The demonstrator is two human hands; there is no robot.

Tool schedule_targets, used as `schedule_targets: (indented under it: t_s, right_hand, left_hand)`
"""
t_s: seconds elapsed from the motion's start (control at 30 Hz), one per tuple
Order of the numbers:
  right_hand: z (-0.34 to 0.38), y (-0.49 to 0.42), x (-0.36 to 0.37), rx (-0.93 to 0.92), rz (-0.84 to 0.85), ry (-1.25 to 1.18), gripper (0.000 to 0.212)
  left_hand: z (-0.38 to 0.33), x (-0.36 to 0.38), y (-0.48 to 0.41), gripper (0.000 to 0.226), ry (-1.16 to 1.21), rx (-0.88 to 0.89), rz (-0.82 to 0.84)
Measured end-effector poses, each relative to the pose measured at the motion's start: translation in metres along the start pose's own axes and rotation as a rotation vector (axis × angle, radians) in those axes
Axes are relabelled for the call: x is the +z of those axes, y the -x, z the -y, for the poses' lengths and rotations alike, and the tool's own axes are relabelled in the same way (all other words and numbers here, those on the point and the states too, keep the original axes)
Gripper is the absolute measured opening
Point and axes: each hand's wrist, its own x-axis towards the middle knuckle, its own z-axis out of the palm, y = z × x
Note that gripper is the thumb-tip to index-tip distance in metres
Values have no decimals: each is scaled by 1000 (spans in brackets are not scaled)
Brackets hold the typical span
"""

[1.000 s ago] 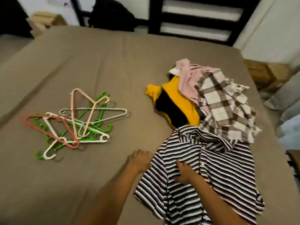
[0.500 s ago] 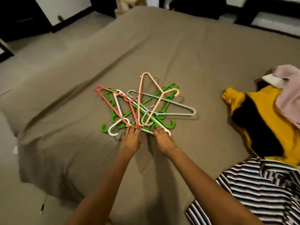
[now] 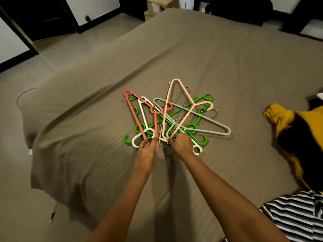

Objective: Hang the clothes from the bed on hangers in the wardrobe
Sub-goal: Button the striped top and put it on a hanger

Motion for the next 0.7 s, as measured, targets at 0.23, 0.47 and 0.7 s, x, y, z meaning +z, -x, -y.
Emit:
schedule_targets:
  t_s: [0.23, 0.47, 0.7]
  right_hand:
    - [23, 10, -2, 146, -143, 190, 39]
    - [18, 18, -22, 12, -503, -316, 23]
    - [-6, 84, -58, -219, -494, -719, 12]
  left_hand:
    - [7, -26, -6, 19, -67, -77, 59]
    - [10, -10, -7, 20, 257, -173, -10]
    - [-50, -47, -41, 24, 968, -474, -133]
